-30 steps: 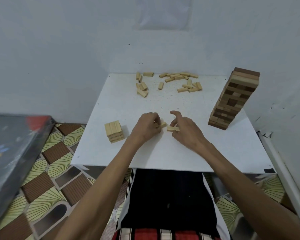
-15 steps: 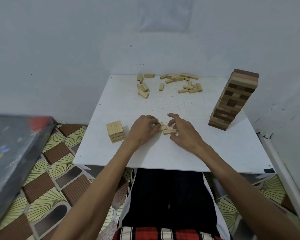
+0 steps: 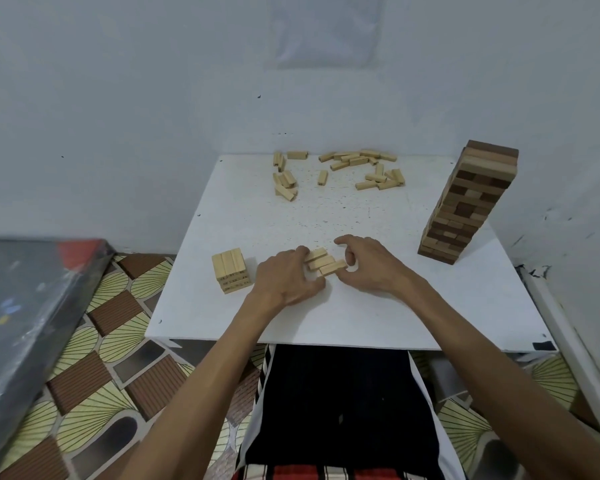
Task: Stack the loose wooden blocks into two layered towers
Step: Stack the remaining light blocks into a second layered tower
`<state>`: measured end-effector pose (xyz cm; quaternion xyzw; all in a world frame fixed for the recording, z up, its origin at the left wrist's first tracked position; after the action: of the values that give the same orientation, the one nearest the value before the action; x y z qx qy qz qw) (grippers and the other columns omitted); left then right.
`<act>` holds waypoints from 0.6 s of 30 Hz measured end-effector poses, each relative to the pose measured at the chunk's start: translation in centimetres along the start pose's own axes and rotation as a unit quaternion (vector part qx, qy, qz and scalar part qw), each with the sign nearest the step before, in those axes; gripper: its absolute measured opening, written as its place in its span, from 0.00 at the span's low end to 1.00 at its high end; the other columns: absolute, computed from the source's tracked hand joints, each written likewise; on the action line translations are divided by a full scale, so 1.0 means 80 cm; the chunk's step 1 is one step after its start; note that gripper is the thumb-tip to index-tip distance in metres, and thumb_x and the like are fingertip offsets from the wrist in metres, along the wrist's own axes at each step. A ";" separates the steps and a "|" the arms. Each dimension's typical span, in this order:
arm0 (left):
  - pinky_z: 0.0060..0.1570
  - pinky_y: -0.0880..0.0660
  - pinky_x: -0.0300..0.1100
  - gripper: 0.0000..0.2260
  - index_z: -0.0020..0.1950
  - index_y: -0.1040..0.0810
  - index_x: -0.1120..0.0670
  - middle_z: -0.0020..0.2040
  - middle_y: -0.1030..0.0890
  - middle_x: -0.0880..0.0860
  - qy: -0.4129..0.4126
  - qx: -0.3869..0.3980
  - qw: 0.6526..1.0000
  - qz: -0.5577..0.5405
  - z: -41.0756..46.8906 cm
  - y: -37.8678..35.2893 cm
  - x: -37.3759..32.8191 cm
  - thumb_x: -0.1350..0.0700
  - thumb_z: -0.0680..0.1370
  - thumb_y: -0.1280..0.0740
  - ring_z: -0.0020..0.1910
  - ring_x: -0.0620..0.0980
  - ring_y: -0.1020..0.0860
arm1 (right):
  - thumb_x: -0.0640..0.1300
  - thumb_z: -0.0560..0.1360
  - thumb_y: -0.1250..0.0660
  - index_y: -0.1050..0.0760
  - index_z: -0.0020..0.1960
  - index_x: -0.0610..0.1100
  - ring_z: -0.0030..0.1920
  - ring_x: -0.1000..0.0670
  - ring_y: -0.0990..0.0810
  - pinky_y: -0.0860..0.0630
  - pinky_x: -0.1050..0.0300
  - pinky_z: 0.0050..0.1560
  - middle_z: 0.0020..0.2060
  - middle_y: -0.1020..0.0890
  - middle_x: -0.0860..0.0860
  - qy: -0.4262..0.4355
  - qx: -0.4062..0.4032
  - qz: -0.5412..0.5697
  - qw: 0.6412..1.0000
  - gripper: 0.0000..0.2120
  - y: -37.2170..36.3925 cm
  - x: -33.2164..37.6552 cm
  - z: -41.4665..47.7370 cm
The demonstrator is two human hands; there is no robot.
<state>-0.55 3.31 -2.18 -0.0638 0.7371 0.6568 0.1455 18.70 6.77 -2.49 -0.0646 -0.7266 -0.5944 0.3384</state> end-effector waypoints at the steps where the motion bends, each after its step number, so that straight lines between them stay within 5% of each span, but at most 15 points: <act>1: 0.46 0.29 0.46 0.28 0.70 0.29 0.51 0.60 0.20 0.50 0.001 0.005 1.000 0.001 0.003 0.000 -0.001 0.37 0.76 0.33 0.58 0.54 0.22 | 0.47 0.76 0.29 0.33 0.77 0.46 0.46 0.54 0.25 0.25 0.55 0.51 0.45 0.22 0.53 0.006 0.023 0.003 1.000 0.31 0.002 0.002 0.005; 6: 0.48 0.21 0.51 0.23 0.63 0.23 0.55 0.51 0.18 0.52 0.003 0.016 0.997 -0.077 0.020 0.002 -0.007 0.44 0.74 0.26 0.50 0.54 0.20 | 0.43 0.75 0.28 0.30 0.74 0.46 0.45 0.56 0.24 0.24 0.55 0.52 0.46 0.19 0.51 0.035 0.092 -0.020 0.995 0.28 0.008 0.015 0.025; 14: 0.51 0.22 0.51 0.22 0.63 0.23 0.56 0.51 0.20 0.54 -0.025 0.093 0.993 -0.068 0.040 0.011 -0.001 0.50 0.74 0.23 0.49 0.54 0.22 | 0.47 0.72 0.26 0.25 0.65 0.49 0.40 0.58 0.25 0.25 0.57 0.47 0.44 0.20 0.56 0.063 0.115 -0.041 0.991 0.22 0.011 0.012 0.039; 18: 0.48 0.24 0.45 0.23 0.64 0.23 0.57 0.51 0.21 0.53 -0.033 0.108 0.990 -0.080 0.045 0.012 0.004 0.52 0.73 0.22 0.47 0.51 0.23 | 0.46 0.72 0.26 0.24 0.64 0.49 0.39 0.62 0.26 0.29 0.67 0.42 0.43 0.19 0.56 0.063 0.114 -0.030 0.991 0.21 0.011 0.008 0.040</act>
<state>-0.65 7.02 -1.69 -0.0848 0.7910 0.5613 0.2283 17.33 9.77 -1.61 0.0336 -0.7684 -0.5204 0.3709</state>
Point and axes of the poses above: each hand's wrist, its own z-axis towards the middle knuckle, its own y-axis out of the back of the hand, x = y × z, the point moved 3 cm from there along z, towards the middle knuckle
